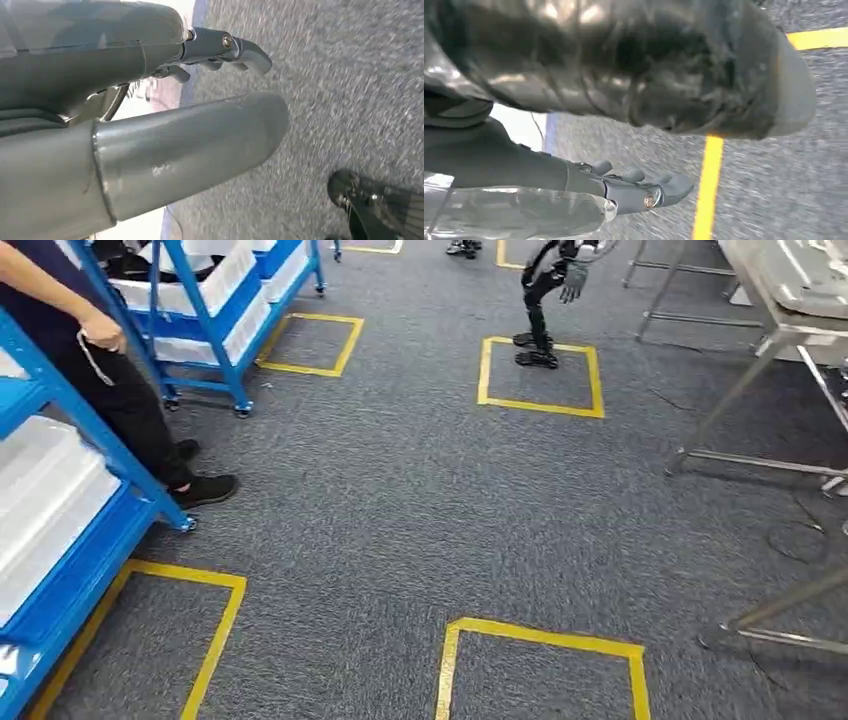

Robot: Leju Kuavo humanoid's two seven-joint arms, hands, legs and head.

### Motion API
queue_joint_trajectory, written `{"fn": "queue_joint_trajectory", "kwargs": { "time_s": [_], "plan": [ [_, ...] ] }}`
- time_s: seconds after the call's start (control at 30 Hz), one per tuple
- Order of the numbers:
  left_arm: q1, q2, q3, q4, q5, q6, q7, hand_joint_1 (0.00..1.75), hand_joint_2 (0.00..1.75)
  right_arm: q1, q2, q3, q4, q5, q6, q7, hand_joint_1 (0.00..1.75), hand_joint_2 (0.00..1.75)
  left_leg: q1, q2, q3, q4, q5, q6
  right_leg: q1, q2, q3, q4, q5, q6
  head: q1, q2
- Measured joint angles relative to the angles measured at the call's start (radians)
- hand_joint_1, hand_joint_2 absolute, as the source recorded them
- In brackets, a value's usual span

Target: Take the parts from the cabinet and place them on the table.

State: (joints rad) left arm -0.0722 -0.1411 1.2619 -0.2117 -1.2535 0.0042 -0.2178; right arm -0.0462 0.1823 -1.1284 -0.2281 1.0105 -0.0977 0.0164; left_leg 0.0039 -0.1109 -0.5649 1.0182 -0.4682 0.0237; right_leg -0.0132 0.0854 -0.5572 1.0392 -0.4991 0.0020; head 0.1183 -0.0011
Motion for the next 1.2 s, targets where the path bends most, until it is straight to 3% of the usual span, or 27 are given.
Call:
{"fn": "queue_joint_trajectory", "kwargs": {
  "time_s": [0.07, 0.1, 0.13, 0.17, 0.2, 0.27, 0.3, 0.33, 0.37, 0.4, 0.43, 0.47, 0.6, 0.63, 0.67, 0.7, 0.77, 0.8, 0.83, 0.87, 0.93, 0.97, 1.0, 1.1, 1.13, 1.17, 1.2],
  "plan": [
    [0.003, 0.0, 0.0, 0.0, 0.0, 0.0, 0.0, 0.0, 0.0, -0.005, 0.0, 0.003, 0.0, 0.001, 0.0, 0.0, 0.0, 0.0, 0.007, -0.017, -0.004, -0.006, 0.005, -0.013, 0.007, -0.017, 0.0, 0.0, 0.0, -0.008, 0.0, 0.0],
    [0.005, 0.001, 0.0, 0.0, 0.0, 0.0, 0.0, 0.0, 0.0, -0.006, 0.0, 0.004, 0.0, 0.001, 0.0, 0.0, 0.0, 0.0, 0.002, -0.03, -0.008, -0.006, 0.006, -0.022, -0.002, -0.034, 0.005, -0.012, 0.006, -0.018, -0.001, 0.0],
    [0.005, 0.001, 0.0, 0.0, 0.0, 0.0, 0.0, 0.0, 0.0, -0.006, 0.0, 0.004, 0.0, 0.001, -0.001, 0.0, 0.0, 0.0, 0.005, 0.004, -0.009, 0.008, -0.002, -0.021, -0.003, -0.052, 0.009, -0.019, 0.01, -0.025, 0.0, 0.0],
    [0.004, 0.0, 0.0, 0.0, 0.0, 0.0, 0.0, 0.0, 0.0, -0.004, 0.0, 0.004, 0.0, 0.001, -0.001, 0.0, 0.0, 0.0, 0.002, 0.06, -0.029, 0.049, -0.035, -0.023, -0.001, -0.063, 0.012, -0.023, 0.011, -0.036, -0.002, 0.0],
    [0.001, 0.0, 0.0, 0.0, 0.0, 0.0, 0.0, 0.0, 0.0, -0.001, 0.0, 0.004, 0.0, 0.001, -0.001, 0.0, 0.0, 0.0, 0.002, 0.083, -0.061, 0.114, -0.075, -0.027, 0.001, -0.078, 0.011, -0.023, 0.01, -0.037, -0.002, 0.0],
    [-0.002, 0.0, 0.0, 0.0, 0.0, 0.0, 0.0, 0.0, 0.0, 0.002, 0.0, 0.004, 0.0, 0.001, -0.001, 0.0, 0.0, 0.0, 0.006, 0.097, -0.133, 0.264, -0.143, -0.035, 0.005, -0.108, 0.01, -0.021, 0.008, -0.039, -0.001, 0.0],
    [-0.001, 0.0, 0.0, 0.0, 0.0, 0.0, 0.0, 0.0, 0.0, 0.002, 0.0, 0.004, 0.0, 0.001, -0.001, 0.0, 0.0, 0.0, 0.007, 0.099, -0.153, 0.307, -0.149, -0.037, 0.006, -0.123, 0.009, -0.02, 0.006, -0.039, -0.001, 0.0],
    [0.001, 0.0, 0.0, 0.0, 0.0, 0.0, 0.0, 0.0, 0.0, 0.001, 0.0, 0.004, 0.0, 0.001, -0.001, 0.0, 0.0, 0.0, 0.008, 0.102, -0.144, 0.292, -0.129, -0.038, 0.006, -0.138, 0.009, -0.019, 0.004, -0.039, -0.001, 0.0],
    [0.002, 0.0, 0.0, 0.0, 0.0, 0.0, 0.0, 0.0, 0.0, 0.0, 0.0, 0.004, 0.0, 0.001, -0.001, 0.0, 0.0, 0.0, 0.009, 0.107, -0.112, 0.233, -0.093, -0.038, 0.006, -0.15, 0.01, -0.018, 0.002, -0.037, -0.001, 0.0],
    [0.005, 0.0, 0.0, 0.0, 0.0, 0.0, 0.0, 0.0, 0.0, 0.0, 0.0, 0.005, 0.0, 0.001, -0.001, 0.0, 0.0, 0.0, 0.008, 0.118, -0.06, 0.138, -0.049, -0.037, 0.005, -0.162, 0.012, -0.016, -0.001, -0.034, -0.001, 0.0],
    [0.004, 0.001, 0.0, 0.0, 0.0, 0.0, 0.0, 0.0, 0.0, -0.001, 0.0, 0.005, 0.0, 0.001, -0.001, 0.0, 0.0, 0.0, 0.008, 0.146, -0.006, 0.045, -0.014, -0.034, 0.006, -0.172, 0.016, -0.014, -0.004, -0.03, -0.002, 0.0],
    [0.001, 0.001, 0.0, 0.0, 0.0, 0.0, 0.0, 0.0, 0.0, -0.001, 0.0, 0.005, 0.0, 0.001, -0.001, 0.001, 0.0, 0.0, 0.003, 0.19, 0.015, 0.0, -0.021, -0.025, 0.011, -0.183, 0.02, -0.014, -0.008, -0.025, -0.001, 0.0],
    [0.005, 0.002, 0.001, 0.0, 0.0, 0.0, 0.0, 0.0, 0.0, -0.011, 0.0, 0.006, 0.001, 0.008, -0.001, 0.002, 0.0, 0.0, -0.004, 0.152, 0.012, -0.009, -0.011, -0.01, 0.008, -0.216, 0.035, -0.02, -0.011, 0.0, -0.001, 0.0],
    [0.004, 0.002, 0.001, 0.0, 0.0, 0.0, 0.0, 0.0, 0.0, -0.01, 0.0, 0.009, 0.001, 0.011, -0.001, 0.002, 0.0, 0.0, 0.007, 0.14, 0.028, -0.024, 0.0, 0.001, 0.008, -0.217, 0.036, -0.017, -0.019, 0.008, -0.001, 0.0],
    [0.003, 0.001, 0.001, 0.0, 0.0, 0.0, 0.001, 0.0, 0.0, -0.009, 0.0, 0.01, 0.001, 0.014, -0.001, 0.003, 0.0, 0.0, 0.007, 0.133, 0.029, -0.029, 0.003, 0.005, 0.002, -0.161, 0.031, 0.01, -0.041, 0.012, 0.0, 0.0],
    [0.002, 0.001, 0.001, 0.0, 0.0, 0.0, 0.002, 0.0, 0.0, -0.007, 0.0, 0.01, 0.001, 0.016, -0.001, 0.004, 0.0, 0.0, 0.007, 0.123, 0.026, -0.029, 0.006, 0.012, 0.0, -0.117, -0.001, 0.076, -0.085, 0.012, 0.0, 0.0],
    [0.0, 0.001, 0.001, 0.0, 0.0, 0.001, 0.003, 0.0, 0.0, -0.005, 0.0, 0.01, 0.001, 0.016, -0.001, 0.011, 0.0, 0.0, 0.005, 0.101, 0.021, -0.028, 0.007, 0.013, -0.001, -0.091, -0.079, 0.236, -0.158, 0.015, -0.001, 0.0],
    [0.001, 0.001, 0.001, 0.0, 0.0, 0.001, 0.003, 0.0, 0.0, -0.003, 0.0, 0.01, 0.002, 0.016, -0.001, 0.014, 0.0, 0.0, 0.004, 0.087, 0.02, -0.027, 0.007, 0.013, 0.0, -0.089, -0.106, 0.287, -0.168, 0.015, 0.0, 0.0],
    [0.001, 0.001, 0.001, 0.0, 0.0, 0.002, 0.003, 0.0, 0.0, -0.002, 0.0, 0.01, 0.003, 0.016, -0.001, 0.015, 0.0, 0.0, 0.004, 0.073, 0.021, -0.026, 0.006, 0.013, 0.0, -0.089, -0.111, 0.292, -0.152, 0.015, 0.0, 0.0],
    [0.002, 0.001, 0.002, 0.0, 0.0, 0.003, 0.005, 0.0, 0.0, 0.0, -0.001, 0.01, 0.003, 0.016, -0.001, 0.016, 0.0, 0.0, 0.004, 0.058, 0.022, -0.023, 0.006, 0.012, 0.0, -0.087, -0.093, 0.247, -0.11, 0.014, 0.0, 0.0],
    [0.002, 0.001, 0.002, 0.0, 0.0, 0.003, 0.005, 0.0, 0.0, -0.001, -0.002, 0.011, 0.003, 0.017, -0.001, 0.015, 0.0, 0.0, 0.005, 0.028, 0.024, -0.018, 0.002, 0.008, -0.002, -0.064, -0.019, 0.07, -0.006, 0.007, 0.0, 0.0],
    [0.004, 0.0, 0.002, 0.0, 0.0, 0.003, 0.005, 0.0, 0.0, 0.0, -0.004, 0.011, 0.003, 0.018, -0.001, 0.015, 0.0, 0.0, 0.007, 0.019, 0.019, -0.015, 0.0, 0.004, -0.004, -0.017, 0.006, 0.005, 0.005, 0.002, 0.0, 0.0],
    [0.001, 0.0, 0.002, 0.0, 0.001, 0.003, 0.006, 0.0, 0.0, 0.0, -0.004, 0.011, 0.004, 0.018, -0.001, 0.016, 0.0, 0.0, 0.0, 0.01, 0.015, -0.005, -0.002, -0.004, -0.002, -0.006, 0.011, -0.011, -0.002, 0.003, 0.0, 0.0],
    [0.006, 0.0, 0.004, 0.0, 0.003, 0.005, 0.006, 0.0, 0.0, -0.005, -0.004, 0.015, 0.005, 0.019, -0.001, 0.017, 0.0, 0.0, 0.007, -0.019, 0.007, -0.015, 0.006, -0.022, 0.006, -0.037, 0.011, -0.005, -0.002, -0.007, 0.0, 0.0],
    [0.007, 0.001, 0.005, 0.0, 0.004, 0.006, 0.006, 0.0, 0.0, -0.007, -0.004, 0.016, 0.005, 0.02, -0.001, 0.017, 0.0, 0.0, 0.005, -0.026, 0.006, -0.011, 0.001, -0.03, -0.007, -0.052, 0.016, -0.02, 0.004, -0.017, -0.001, 0.0],
    [0.007, 0.0, 0.007, 0.0, 0.004, 0.006, 0.006, 0.0, 0.0, -0.005, -0.004, 0.018, 0.005, 0.021, -0.002, 0.017, 0.0, 0.0, 0.002, 0.032, -0.003, 0.015, -0.017, -0.031, -0.005, -0.067, 0.023, -0.025, 0.005, -0.027, -0.001, 0.0],
    [0.004, -0.001, 0.008, 0.0, 0.004, 0.006, 0.006, 0.0, 0.0, -0.003, -0.004, 0.018, 0.005, 0.022, -0.002, 0.016, 0.0, 0.0, 0.003, 0.065, -0.03, 0.068, -0.051, -0.032, -0.003, -0.079, 0.023, -0.026, 0.005, -0.035, -0.001, 0.0]
  ]
}}
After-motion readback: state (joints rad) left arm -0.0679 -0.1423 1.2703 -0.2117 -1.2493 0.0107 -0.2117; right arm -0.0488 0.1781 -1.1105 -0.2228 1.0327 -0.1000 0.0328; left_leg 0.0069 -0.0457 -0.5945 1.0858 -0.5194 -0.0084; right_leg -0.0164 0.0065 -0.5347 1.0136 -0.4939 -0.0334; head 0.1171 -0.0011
